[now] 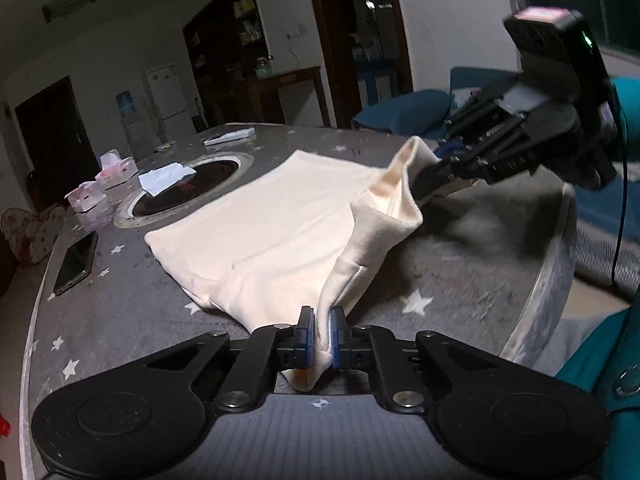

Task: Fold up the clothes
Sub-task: 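Lift the held side with both grippers and fold it over the body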

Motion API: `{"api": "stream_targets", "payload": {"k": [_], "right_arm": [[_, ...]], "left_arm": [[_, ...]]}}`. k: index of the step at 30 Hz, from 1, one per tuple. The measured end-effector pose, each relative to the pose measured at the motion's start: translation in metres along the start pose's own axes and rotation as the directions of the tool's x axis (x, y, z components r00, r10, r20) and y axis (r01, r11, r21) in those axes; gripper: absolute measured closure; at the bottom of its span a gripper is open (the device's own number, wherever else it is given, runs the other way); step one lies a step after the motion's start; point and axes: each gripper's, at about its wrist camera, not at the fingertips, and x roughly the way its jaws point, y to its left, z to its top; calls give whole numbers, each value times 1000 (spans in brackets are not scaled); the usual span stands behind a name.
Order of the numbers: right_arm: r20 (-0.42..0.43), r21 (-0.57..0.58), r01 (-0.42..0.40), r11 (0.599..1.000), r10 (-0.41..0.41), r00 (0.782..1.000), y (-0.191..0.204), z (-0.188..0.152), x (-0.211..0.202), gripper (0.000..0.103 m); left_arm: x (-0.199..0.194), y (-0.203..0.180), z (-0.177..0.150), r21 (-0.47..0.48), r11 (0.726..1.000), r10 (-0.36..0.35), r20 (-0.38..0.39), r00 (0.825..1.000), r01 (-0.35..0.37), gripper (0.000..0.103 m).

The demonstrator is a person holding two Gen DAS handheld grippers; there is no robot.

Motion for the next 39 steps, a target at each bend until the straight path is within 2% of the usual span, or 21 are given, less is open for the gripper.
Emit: {"api": "stream_targets", "payload": {"k": [7, 13, 18, 22, 30, 33, 37, 39], "right_arm": [[35, -22, -32, 999, 32, 999, 15, 0, -41, 94], [8, -5, -108, 994, 108, 994, 39, 4, -95, 94], [-4, -15, -127, 992, 127, 992, 37, 18, -100, 94], [-13, 3, -105, 994, 105, 994, 10, 35, -79, 94], [-58, 19, -17, 1000, 18, 998, -52, 63, -15, 94], [-105, 81, 26, 996, -18, 994, -74, 59, 20, 91], [-136, 134, 123, 983, -105, 985, -81, 30, 63, 91], [-150, 171, 165, 971, -140, 979, -80, 16, 75, 90]], "left_arm": [[-38, -11, 6, -55, 998, -42, 33, 999, 44, 95], [-87, -24, 7, -144, 987, -57, 65, 996, 66, 95], [-86, -16, 19, -154, 987, -32, 87, 996, 45, 96], [-61, 2, 37, -137, 990, -15, 90, 996, 27, 96], [34, 51, 78, -108, 994, 29, 28, 999, -25, 96], [79, 61, 77, -119, 990, 67, -27, 997, -70, 96], [130, 72, 67, -168, 973, 144, -107, 984, -160, 96], [142, 78, 61, -206, 963, 151, -135, 979, -177, 96]]}}
